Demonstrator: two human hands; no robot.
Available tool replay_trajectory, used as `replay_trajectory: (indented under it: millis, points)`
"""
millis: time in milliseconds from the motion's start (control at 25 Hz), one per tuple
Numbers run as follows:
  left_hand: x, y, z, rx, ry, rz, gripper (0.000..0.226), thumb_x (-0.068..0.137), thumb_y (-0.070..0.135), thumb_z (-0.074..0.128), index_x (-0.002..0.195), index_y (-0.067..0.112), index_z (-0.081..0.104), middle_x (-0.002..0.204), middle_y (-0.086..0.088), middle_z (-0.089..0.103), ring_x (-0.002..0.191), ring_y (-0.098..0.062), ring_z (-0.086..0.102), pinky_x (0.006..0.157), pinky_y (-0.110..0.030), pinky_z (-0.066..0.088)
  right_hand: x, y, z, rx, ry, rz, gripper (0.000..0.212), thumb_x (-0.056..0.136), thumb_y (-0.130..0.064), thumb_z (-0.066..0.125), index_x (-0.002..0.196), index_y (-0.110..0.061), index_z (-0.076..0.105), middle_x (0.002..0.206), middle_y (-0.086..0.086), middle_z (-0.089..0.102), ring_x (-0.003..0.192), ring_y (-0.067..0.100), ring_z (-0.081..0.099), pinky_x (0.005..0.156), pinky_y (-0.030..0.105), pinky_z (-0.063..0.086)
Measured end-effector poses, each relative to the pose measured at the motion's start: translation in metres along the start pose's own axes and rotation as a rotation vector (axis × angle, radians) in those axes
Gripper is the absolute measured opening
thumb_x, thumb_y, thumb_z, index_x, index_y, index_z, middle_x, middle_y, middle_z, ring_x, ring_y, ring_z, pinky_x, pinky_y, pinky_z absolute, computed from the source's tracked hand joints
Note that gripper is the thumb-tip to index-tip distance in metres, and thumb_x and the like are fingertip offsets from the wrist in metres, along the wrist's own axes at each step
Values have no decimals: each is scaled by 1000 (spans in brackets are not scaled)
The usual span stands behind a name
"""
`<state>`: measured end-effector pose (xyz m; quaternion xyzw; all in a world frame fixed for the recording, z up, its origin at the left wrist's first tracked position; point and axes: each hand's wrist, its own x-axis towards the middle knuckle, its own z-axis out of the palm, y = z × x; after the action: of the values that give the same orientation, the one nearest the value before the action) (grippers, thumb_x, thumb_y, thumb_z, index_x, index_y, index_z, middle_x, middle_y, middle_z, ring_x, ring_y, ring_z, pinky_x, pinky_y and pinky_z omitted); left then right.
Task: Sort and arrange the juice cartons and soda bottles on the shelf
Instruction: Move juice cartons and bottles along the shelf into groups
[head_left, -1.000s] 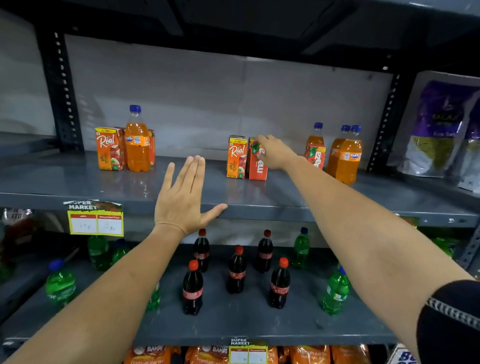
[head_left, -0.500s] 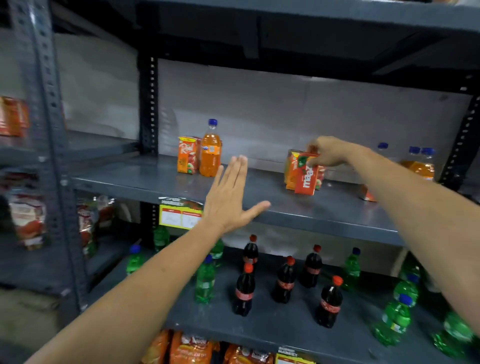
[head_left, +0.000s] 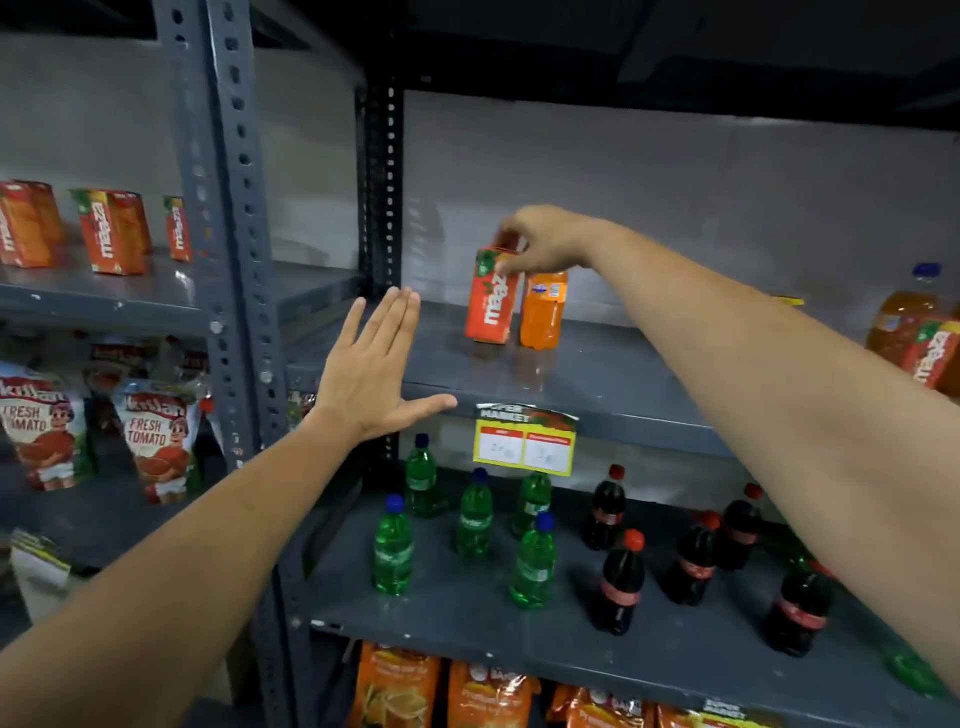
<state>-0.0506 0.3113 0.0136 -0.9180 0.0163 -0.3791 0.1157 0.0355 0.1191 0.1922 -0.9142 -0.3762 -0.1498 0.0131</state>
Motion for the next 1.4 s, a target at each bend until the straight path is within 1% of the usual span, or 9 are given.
replay_trajectory:
  millis: [280,440,560,640,760,880,1080,1280,1400]
  points:
    - [4,-11,16,-90,125,45,116,75,86,22,149,-2,7,159,-15,15,147,-21,5,119,-47,6,83,-36,33,-115,-9,132,48,84,-32,66,124,-7,55,129,15,59,117,31,54,93,37,42]
    - [4,-11,18,-105,150,52,116,75,86,22,149,-3,10,158,-15,19,147,-23,11,119,-47,8,93,-27,46,-283,-42,180,53,83,-43,63,129,-19,52,134,6,56,129,28,42,106,45,28]
    - [5,-11,18,-98,163,53,116,75,86,22,149,-3,12,157,-16,22,147,-24,15,119,-47,10,87,-13,34,-224,-112,238,71,74,-54,68,135,-24,45,137,0,54,130,26,41,108,47,27]
    - [4,-13,18,-104,160,57,116,75,87,21,148,-3,11,157,-16,22,147,-24,13,119,-47,10,84,-5,27,-138,-206,280,79,71,-51,72,138,-23,40,142,0,48,131,26,43,107,45,32]
    - [4,-11,17,-109,148,50,117,75,87,21,149,-3,9,158,-16,19,147,-22,9,119,-46,8,80,1,35,-237,-252,289,67,79,-35,71,138,-20,42,143,5,47,130,28,44,106,44,37]
    - [3,-11,16,-117,122,44,116,75,86,21,149,-3,10,157,-16,20,146,-21,8,119,-47,7,67,3,34,-325,-171,225,55,86,-33,63,135,-19,45,140,5,50,130,27,43,109,46,28]
    - [2,5,9,-124,51,59,117,74,87,19,149,-3,10,158,-17,18,147,-23,10,119,-50,6,15,26,7,-161,-199,169,48,87,-27,62,129,-8,53,133,11,57,118,28,54,95,35,42]
    - [12,82,-5,-156,39,104,116,74,87,18,149,-1,12,157,-16,20,147,-23,12,119,-49,7,-63,87,-27,-96,-224,195,39,89,-24,60,125,-8,56,126,9,61,107,22,55,86,30,41]
    - [27,137,-18,-185,76,116,115,75,87,20,149,-1,14,157,-15,21,147,-23,13,119,-49,8,-104,132,-42,-98,-259,218,36,89,-21,61,122,-7,57,122,10,62,106,24,57,88,34,44]
